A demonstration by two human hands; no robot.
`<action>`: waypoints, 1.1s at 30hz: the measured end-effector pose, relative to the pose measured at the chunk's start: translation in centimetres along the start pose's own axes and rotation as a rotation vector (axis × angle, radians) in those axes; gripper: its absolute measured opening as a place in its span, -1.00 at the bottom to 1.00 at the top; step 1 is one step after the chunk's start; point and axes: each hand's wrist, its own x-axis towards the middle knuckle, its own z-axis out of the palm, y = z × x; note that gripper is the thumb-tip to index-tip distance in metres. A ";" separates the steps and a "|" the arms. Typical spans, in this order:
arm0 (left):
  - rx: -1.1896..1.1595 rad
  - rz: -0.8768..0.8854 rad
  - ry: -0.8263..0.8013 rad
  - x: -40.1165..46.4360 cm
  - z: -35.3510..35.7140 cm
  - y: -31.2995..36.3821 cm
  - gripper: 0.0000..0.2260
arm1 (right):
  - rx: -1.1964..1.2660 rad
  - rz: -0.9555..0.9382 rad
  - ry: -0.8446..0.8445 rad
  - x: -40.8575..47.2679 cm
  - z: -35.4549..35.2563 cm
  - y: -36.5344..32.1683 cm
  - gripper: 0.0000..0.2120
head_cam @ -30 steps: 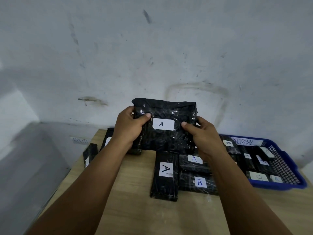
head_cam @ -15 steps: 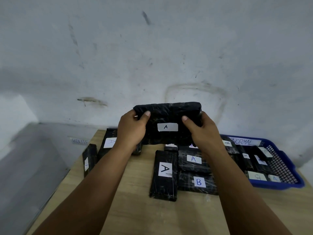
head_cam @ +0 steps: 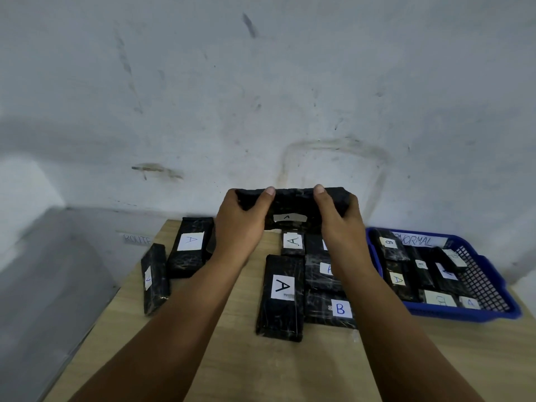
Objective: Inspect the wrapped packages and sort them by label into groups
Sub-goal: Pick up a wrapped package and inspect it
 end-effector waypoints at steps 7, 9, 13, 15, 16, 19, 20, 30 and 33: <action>-0.035 0.070 -0.054 0.0 0.0 -1.1 -0.76 | -0.070 0.086 -0.028 0.4 -0.6 -0.7 -0.30; -0.076 0.096 -0.084 0.4 -0.4 -1.4 -0.77 | -0.039 0.181 -0.063 0.4 -1.0 -1.4 -0.40; -0.059 0.155 -0.171 1.1 -1.7 -1.7 -0.69 | 0.138 0.220 -0.040 0.7 -1.6 -2.1 -0.75; 0.003 0.143 -0.214 1.2 -2.0 -1.2 -0.61 | 0.224 0.204 -0.032 1.1 -1.7 -1.8 -0.57; 0.023 0.125 -0.225 1.1 -2.0 -0.9 -0.58 | 0.241 0.199 -0.033 1.3 -1.7 -1.6 -0.47; 0.058 0.041 -0.197 1.4 -2.0 -0.4 -0.53 | 0.211 0.210 -0.055 1.5 -1.6 -1.0 -0.39; 0.061 0.037 -0.185 1.5 -2.0 -0.5 -0.62 | 0.187 0.219 -0.062 1.6 -1.5 -0.9 -0.45; 0.014 -0.092 -0.240 1.7 -2.5 -1.8 -0.87 | 0.076 0.200 -0.073 2.3 -2.3 0.6 -0.86; -0.028 -0.103 -0.180 2.0 -2.5 -1.6 -0.92 | 0.080 0.201 -0.115 2.2 -2.6 1.0 -0.89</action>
